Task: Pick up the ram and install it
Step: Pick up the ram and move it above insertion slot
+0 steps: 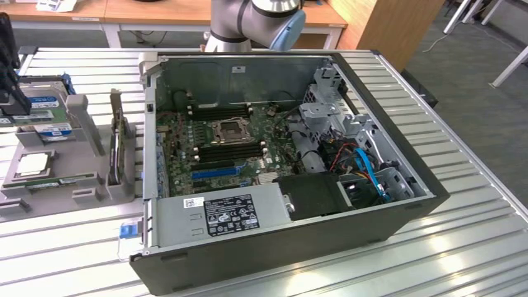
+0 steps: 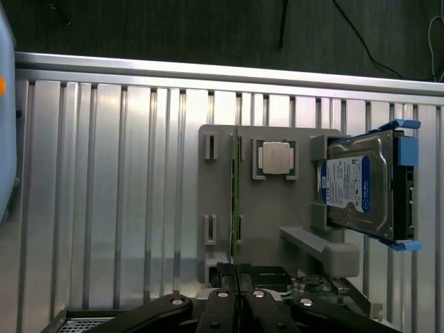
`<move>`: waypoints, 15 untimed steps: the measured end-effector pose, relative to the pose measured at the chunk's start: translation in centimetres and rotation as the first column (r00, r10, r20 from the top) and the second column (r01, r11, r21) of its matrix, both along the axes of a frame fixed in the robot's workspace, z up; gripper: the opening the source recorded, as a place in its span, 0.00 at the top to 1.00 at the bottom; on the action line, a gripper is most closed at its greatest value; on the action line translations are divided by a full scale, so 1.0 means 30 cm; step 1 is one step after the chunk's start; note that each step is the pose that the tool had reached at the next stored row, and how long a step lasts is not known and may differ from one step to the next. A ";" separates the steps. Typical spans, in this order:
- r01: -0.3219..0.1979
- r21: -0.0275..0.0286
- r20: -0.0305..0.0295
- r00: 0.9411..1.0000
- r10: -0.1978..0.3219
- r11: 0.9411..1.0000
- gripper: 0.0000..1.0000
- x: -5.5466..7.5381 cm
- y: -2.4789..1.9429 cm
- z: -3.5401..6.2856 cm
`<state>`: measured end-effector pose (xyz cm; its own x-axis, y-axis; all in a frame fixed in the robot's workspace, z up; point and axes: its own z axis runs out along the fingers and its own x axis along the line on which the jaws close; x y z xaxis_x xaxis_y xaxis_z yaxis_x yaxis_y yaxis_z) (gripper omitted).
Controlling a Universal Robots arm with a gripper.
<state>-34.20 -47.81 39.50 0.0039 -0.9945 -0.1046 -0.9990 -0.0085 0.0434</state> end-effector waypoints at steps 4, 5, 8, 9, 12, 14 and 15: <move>0.000 0.000 -0.001 1.000 0.000 1.000 0.89 0.020 0.000 0.000; 0.000 0.000 -0.001 1.000 0.000 1.000 0.89 0.025 0.000 0.000; 0.000 0.000 -0.002 1.000 0.000 1.000 0.89 0.042 0.000 0.000; 0.000 0.000 -0.002 1.000 0.000 1.000 0.89 0.046 0.000 0.000; 0.000 0.000 -0.003 1.000 0.000 1.000 0.89 0.060 0.000 0.000; 0.000 0.000 -0.003 1.000 0.000 1.000 0.89 0.070 0.000 0.000; 0.000 0.000 -0.003 1.000 0.000 1.000 0.89 0.074 0.000 0.000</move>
